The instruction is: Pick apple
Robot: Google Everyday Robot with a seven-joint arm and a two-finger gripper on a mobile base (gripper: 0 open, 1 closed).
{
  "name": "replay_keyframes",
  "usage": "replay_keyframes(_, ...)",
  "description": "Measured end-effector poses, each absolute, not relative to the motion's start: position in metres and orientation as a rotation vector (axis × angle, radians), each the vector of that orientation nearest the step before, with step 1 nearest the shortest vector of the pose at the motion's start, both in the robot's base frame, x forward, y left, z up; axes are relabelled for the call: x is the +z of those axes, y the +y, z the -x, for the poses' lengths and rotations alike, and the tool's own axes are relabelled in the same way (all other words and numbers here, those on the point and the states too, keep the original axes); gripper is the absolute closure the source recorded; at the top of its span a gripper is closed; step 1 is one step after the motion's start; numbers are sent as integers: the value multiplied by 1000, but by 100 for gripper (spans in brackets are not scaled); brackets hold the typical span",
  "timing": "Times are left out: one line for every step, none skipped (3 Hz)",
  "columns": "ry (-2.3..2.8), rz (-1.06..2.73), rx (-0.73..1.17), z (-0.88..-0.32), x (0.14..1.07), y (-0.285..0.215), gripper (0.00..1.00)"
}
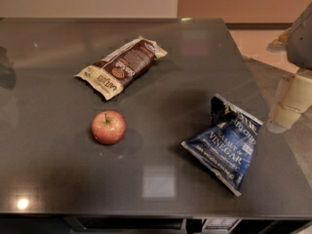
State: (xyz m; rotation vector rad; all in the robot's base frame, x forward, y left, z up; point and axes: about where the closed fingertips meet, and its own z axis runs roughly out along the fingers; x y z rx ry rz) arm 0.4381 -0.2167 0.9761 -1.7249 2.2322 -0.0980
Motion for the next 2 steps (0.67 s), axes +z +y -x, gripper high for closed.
replay_keyframes(2232, 1725, -98, -438, 976, -217, 0)
replay_keyframes(2192, 1732, -37, -445, 979, -204, 0)
